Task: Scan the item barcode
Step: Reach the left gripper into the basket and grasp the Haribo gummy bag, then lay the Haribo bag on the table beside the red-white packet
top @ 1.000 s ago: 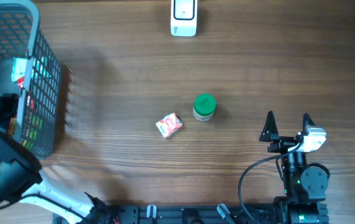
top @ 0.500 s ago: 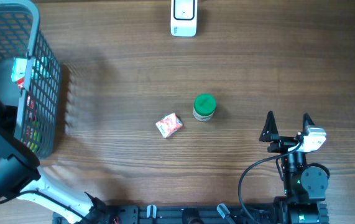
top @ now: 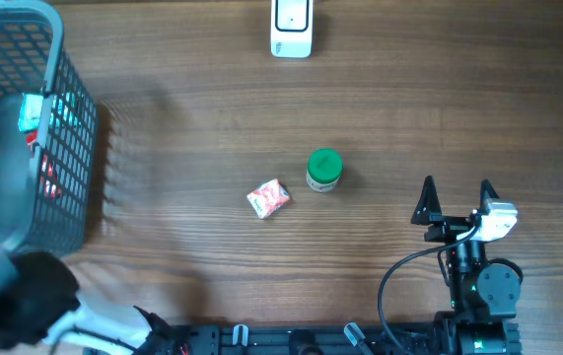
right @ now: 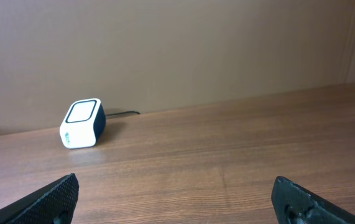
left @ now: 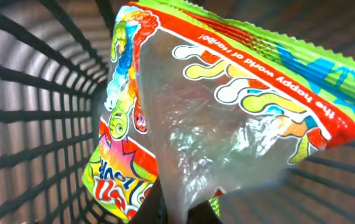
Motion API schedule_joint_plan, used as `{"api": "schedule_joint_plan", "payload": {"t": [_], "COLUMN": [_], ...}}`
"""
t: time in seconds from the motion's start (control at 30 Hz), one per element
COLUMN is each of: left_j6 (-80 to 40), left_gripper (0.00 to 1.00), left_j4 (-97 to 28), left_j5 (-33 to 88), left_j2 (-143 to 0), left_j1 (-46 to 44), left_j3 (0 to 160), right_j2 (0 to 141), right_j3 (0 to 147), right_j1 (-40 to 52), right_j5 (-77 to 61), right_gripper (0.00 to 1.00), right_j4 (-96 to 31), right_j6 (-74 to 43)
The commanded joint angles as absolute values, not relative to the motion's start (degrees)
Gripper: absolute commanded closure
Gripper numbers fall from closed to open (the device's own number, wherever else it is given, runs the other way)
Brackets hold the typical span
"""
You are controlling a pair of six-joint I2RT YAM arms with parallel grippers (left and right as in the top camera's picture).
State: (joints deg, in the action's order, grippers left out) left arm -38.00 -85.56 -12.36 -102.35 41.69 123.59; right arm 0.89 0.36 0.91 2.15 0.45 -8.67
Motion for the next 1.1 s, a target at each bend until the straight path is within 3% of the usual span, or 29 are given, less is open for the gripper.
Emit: {"api": "schedule_joint_plan", "payload": {"t": [0.0, 0.17, 0.3, 0.47, 0.6, 0.87, 1.07], "left_j6": [-37.7, -37.7, -37.7, -37.7, -41.8, -54.7, -56.4], "left_gripper": [0.96, 0.96, 0.96, 0.96, 0.96, 0.96, 0.96], "left_j4": [-88.6, -91.4, -93.8, -96.5, -96.1, -83.5, -63.1], "left_j5": [-2.6, 5.9, 5.6, -1.3, -6.9, -11.2, -8.5], "left_j2": [-93.2, -84.5, -80.8, -81.7, -83.3, -83.7, -83.7], "left_j1": [41.3, 33.1, 17.0, -4.6, -15.7, -23.7, -23.9], "left_j3": [130.0, 130.0, 130.0, 128.4, 121.6, 92.7, 69.4], "right_j2": [0.3, 0.3, 0.3, 0.3, 0.3, 0.3, 0.3], "right_j3": [0.3, 0.3, 0.3, 0.3, 0.3, 0.3, 0.3], "right_j1": [0.7, 0.7, 0.7, 0.7, 0.7, 0.7, 0.7], "right_j5": [2.5, 2.5, 2.5, 2.5, 2.5, 2.5, 2.5], "right_gripper": [0.00, 0.00, 0.00, 0.00, 0.00, 0.00, 0.00], "right_j4": [0.6, 0.6, 0.6, 0.6, 0.6, 0.6, 0.6], "right_j6": [-7.6, -7.6, -7.6, -7.6, -7.6, -7.6, -7.6]}}
